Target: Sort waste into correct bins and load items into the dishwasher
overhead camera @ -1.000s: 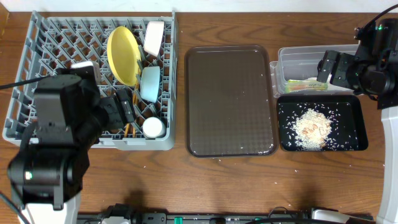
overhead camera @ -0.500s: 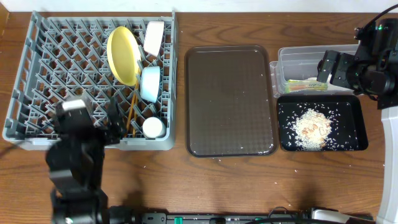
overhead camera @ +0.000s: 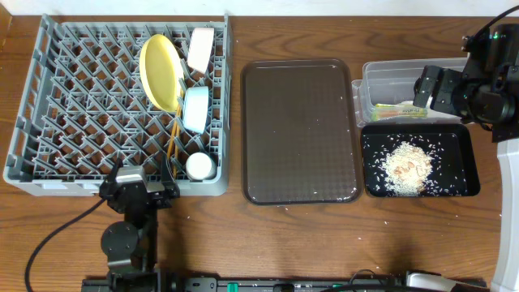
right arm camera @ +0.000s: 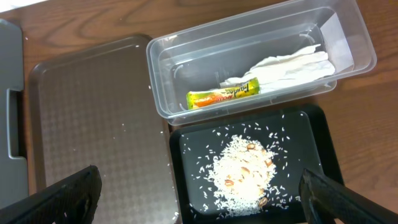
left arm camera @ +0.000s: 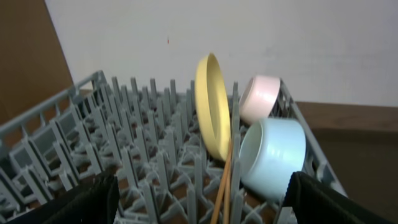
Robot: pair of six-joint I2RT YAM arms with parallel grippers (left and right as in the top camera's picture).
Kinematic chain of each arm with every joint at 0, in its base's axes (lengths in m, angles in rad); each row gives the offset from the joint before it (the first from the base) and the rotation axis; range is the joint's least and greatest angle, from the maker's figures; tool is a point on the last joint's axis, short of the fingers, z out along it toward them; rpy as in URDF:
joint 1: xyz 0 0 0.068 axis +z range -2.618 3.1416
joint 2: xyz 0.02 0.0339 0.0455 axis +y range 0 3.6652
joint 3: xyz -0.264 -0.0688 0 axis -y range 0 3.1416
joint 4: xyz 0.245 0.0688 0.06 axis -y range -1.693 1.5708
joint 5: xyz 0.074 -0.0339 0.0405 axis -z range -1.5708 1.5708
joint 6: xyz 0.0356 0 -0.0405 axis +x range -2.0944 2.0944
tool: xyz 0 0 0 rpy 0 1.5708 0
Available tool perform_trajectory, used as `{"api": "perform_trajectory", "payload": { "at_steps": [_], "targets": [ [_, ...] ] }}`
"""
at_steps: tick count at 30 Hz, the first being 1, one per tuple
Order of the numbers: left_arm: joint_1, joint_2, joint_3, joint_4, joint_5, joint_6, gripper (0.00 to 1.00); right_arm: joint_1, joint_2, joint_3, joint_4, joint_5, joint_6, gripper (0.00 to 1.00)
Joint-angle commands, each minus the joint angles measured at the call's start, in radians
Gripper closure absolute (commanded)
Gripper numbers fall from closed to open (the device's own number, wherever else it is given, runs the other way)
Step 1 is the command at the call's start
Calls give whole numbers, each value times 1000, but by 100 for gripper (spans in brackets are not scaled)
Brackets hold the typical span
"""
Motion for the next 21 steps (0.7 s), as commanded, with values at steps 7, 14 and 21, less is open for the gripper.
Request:
{"api": "perform_trajectory", "payload": {
  "at_steps": [7, 14, 21],
  "targets": [
    [-13, -121, -116, 12, -9, 25, 11, -1, 0, 0, 0, 5, 0, 1],
    [-14, -151, -136, -76, -10, 27, 11, -1, 0, 0, 0, 5, 0, 1],
    [-14, -151, -135, -95, -12, 28, 11, -1, 0, 0, 0, 5, 0, 1]
  ]
}}
